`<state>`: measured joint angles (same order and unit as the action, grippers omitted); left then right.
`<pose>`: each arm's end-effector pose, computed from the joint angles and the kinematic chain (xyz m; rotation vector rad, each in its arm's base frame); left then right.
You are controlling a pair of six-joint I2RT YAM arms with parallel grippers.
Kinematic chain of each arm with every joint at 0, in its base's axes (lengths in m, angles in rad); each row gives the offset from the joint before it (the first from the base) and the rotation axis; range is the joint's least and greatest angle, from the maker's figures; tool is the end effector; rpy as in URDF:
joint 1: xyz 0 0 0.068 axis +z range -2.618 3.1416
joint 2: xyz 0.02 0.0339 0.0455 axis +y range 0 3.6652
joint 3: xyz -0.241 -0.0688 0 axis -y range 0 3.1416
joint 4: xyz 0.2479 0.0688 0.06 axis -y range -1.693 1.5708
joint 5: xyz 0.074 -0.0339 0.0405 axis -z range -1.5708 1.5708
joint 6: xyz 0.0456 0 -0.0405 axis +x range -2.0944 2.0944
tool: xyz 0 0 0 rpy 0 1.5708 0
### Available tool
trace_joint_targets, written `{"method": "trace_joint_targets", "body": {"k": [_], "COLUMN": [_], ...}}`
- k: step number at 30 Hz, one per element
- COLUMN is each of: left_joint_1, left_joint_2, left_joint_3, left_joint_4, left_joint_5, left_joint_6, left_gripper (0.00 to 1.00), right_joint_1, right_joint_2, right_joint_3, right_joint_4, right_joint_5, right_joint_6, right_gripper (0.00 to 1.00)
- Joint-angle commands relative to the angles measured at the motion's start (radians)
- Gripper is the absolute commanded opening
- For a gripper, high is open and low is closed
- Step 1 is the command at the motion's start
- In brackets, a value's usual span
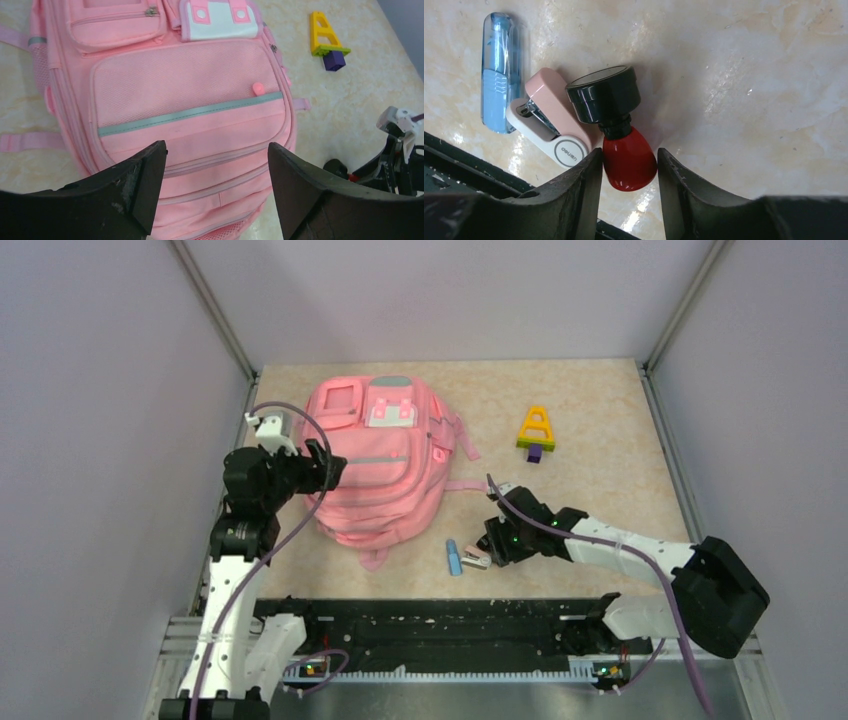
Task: Pack the student bag
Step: Pick up the personal item from the center of the board.
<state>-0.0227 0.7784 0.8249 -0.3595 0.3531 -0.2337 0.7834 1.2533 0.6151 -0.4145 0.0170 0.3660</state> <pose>0.2039 -0.0204 0.3182 0.0446 1.8947 -0.5074 0.1698 0.1680 0.1391 -0.5482 2.6173 0.3661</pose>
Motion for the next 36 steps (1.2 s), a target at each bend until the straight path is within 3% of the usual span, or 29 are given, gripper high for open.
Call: {"method": "trace_joint_targets", "body": {"k": [1, 7, 13, 17, 25, 36], "left_joint_1": [-0.096, -0.250, -0.436, -0.500, -0.537, -0.539], "left_joint_2": [0.049, 0.085, 0.171, 0.229, 0.245, 0.256], "left_joint_3": [-0.001, 0.006, 0.042, 0.043, 0.027, 0.027], "left_joint_4": [-0.013, -0.018, -0.015, 0.002, 0.086, 0.169], "left_joint_5": [-0.026, -0.126, -0.298, -0.390, -0.675, -0.772], "left_joint_6": [0.164, 0.285, 0.451, 0.520, 0.549, 0.577], "left_gripper": [0.78, 0.80, 0.81, 0.84, 0.84, 0.84], "right_joint_1": [0.007, 0.007, 0.008, 0.007, 0.007, 0.007], "right_joint_2": [0.049, 0.053, -0.020, -0.067, -0.123, -0.147], "right_joint_3": [0.003, 0.014, 0.028, 0.016, -0.021, -0.024], "right_joint_4": [0.066, 0.064, 0.077, 0.088, 0.106, 0.120], "right_joint_5": [-0.005, 0.047, 0.041, 0.029, -0.006, -0.041], "right_joint_6": [0.001, 0.032, 0.031, 0.026, 0.010, 0.005], "right_gripper": [0.39, 0.00, 0.00, 0.00, 0.00, 0.00]}}
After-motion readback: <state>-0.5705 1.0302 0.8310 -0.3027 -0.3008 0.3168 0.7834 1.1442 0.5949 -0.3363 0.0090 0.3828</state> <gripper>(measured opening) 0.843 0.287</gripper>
